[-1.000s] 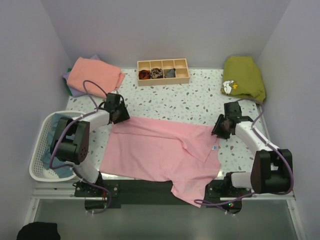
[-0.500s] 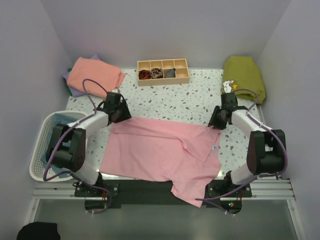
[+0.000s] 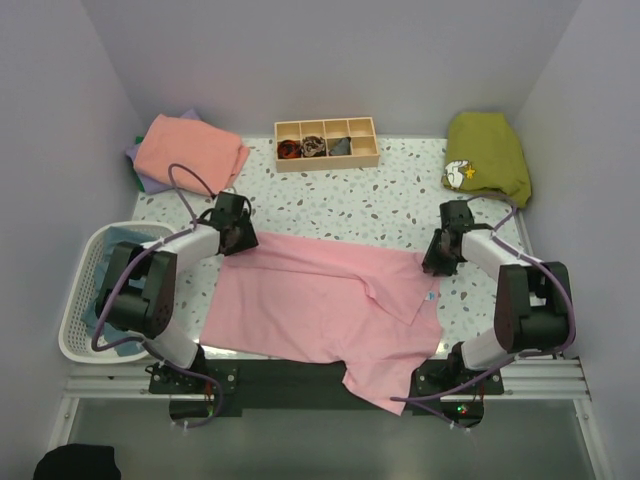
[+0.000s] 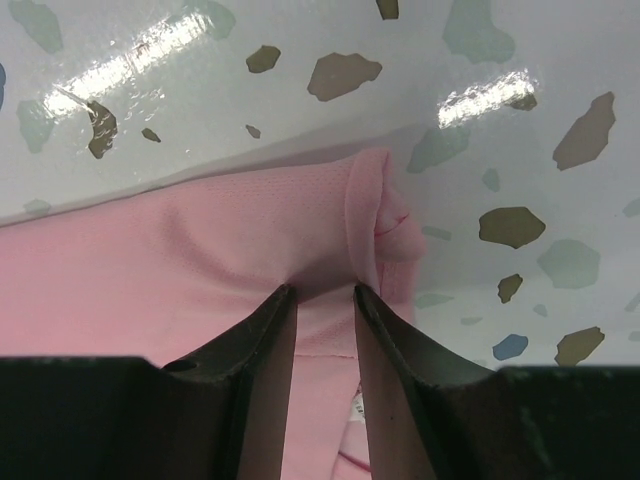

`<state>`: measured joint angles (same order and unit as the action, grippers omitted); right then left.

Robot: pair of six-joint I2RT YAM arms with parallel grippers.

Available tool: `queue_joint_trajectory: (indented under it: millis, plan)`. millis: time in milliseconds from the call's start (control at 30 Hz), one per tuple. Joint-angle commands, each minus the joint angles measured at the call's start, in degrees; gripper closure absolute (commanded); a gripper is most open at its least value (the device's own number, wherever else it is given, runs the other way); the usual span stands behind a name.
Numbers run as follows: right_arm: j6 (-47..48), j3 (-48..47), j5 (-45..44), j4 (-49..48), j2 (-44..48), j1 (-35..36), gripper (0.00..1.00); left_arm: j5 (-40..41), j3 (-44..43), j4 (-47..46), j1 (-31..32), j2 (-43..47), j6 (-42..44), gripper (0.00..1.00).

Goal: Fold and stack the t-shirts
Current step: Fold the flattened tshirt in 1/3 of the way

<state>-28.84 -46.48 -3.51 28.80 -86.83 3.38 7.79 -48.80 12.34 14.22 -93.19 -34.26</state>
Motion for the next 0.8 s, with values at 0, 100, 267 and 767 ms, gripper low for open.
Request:
queue_joint_trajectory:
  millis: [0, 100, 267, 767]
  plan:
    - [1.1, -1.8, -2.7, -0.6, 2.7, -0.1, 0.66, 5.5, -0.2, 1.0, 0.2, 0.5, 1.0, 0.48]
    - [4.5, -3.3, 3.4, -2.2, 5.3, 0.1, 0.65, 4.7, -0.2, 0.3, 0.2, 3.0, 0.9, 0.48]
    - [5.4, -5.2, 10.0, -1.7, 8.3, 0.1, 0.63, -0.5, -0.6, -1.0, 0.5, 7.1, 0.4, 0.47]
    - [1.7, -1.1, 10.3, -3.0, 1.4, 0.2, 0.64, -5.5, -0.3, -2.1, 2.8, 0.6, -1.0, 0.48]
